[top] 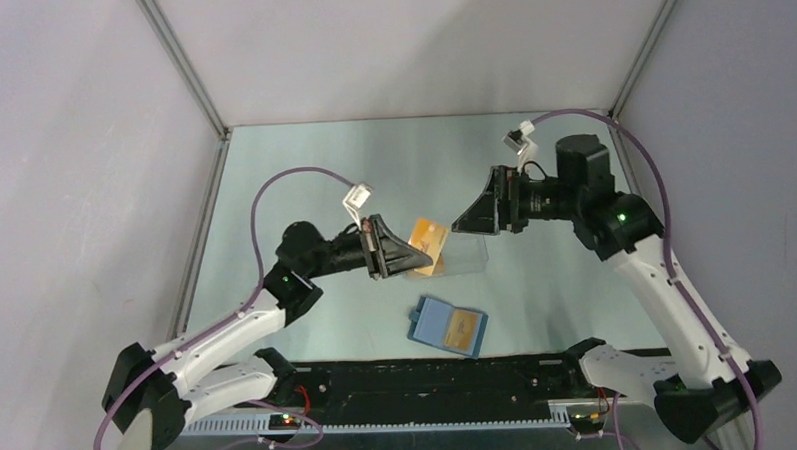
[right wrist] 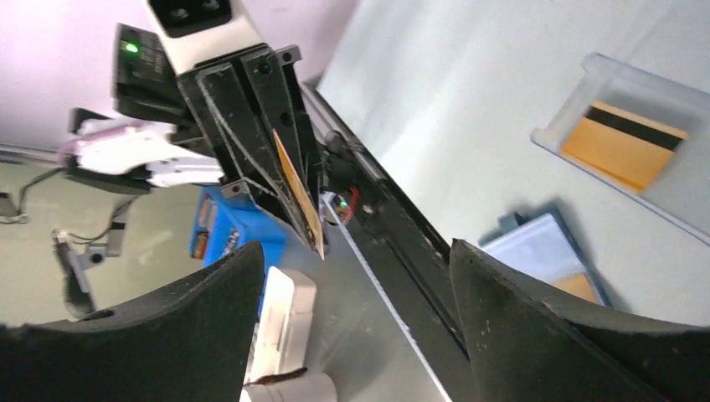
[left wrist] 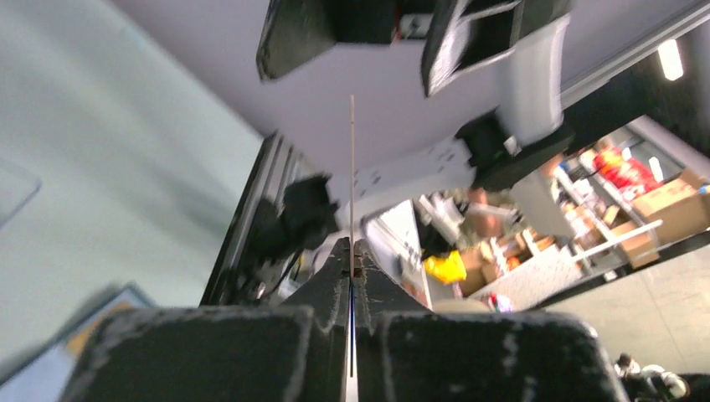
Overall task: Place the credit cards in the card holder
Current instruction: Insert the credit card into the card holder.
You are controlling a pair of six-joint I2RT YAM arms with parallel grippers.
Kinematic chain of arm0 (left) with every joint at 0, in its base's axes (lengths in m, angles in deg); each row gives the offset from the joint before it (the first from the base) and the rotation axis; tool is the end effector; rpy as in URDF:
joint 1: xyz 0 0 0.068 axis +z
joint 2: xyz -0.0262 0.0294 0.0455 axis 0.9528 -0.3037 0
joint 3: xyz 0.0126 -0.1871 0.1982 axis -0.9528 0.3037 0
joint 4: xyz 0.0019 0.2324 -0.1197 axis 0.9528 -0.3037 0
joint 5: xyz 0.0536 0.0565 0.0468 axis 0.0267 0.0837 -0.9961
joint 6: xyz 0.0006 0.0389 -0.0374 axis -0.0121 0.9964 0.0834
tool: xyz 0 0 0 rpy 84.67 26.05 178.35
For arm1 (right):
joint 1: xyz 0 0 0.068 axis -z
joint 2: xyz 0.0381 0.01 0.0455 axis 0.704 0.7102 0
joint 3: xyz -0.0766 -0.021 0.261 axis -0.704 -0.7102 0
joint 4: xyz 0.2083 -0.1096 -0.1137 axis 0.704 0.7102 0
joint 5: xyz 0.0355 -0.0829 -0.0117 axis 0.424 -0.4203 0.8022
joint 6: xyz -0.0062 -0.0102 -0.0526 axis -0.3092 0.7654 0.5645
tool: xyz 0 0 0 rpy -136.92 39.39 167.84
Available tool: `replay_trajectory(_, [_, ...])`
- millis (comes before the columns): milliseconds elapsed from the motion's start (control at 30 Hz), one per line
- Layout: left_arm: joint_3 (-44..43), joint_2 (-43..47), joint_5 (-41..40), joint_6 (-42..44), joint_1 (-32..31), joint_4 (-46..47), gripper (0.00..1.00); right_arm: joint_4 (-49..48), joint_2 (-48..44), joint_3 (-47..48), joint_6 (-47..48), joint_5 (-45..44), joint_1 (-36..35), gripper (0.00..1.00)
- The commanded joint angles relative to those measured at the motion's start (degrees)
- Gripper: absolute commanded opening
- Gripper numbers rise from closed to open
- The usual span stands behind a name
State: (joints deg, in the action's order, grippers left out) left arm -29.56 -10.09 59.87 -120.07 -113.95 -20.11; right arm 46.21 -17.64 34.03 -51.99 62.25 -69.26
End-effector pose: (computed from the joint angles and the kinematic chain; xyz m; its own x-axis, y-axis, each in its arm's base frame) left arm 0.1581 -0.1722 0.3080 -0.7753 -0.1273 -0.6186 0.6207 0.0279 -0.7836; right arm 0.1878 0.1124 0.4045 -0.7885 -0.0102 -0.6149 -0.5461 0.4715 0.6924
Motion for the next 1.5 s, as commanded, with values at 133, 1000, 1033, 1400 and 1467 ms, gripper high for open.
replay_trajectory(133, [4.9, 0.4, -10.9, -19.8, -0.2, 38.9, 0.0, -30.1, -5.4, -8.6, -21.1, 8.9, -0.4, 0.75])
replay_trajectory(1000, [6.4, -5.2, -10.3, -24.3, -0.3, 47.0, 0.0, -50.1, 4.0, -6.5, -31.1, 9.6, -12.0, 0.33])
replay_trajectory(1033, [6.5, -5.4, -10.3, -24.3, -0.3, 47.0, 0.0, -50.0, 4.2, -6.2, -31.0, 9.6, -12.5, 0.3])
replay_trajectory(1400, [9.0, -1.7, -12.3, -17.1, -0.1, 33.8, 0.63, -34.3, 2.8, -4.9, -21.1, 7.2, -10.8, 0.0])
replay_trajectory(1467, [9.5, 0.9, -14.7, -13.4, 0.0, 23.7, 0.69, -29.0, 2.3, -5.2, -18.1, 6.4, -9.5, 0.0])
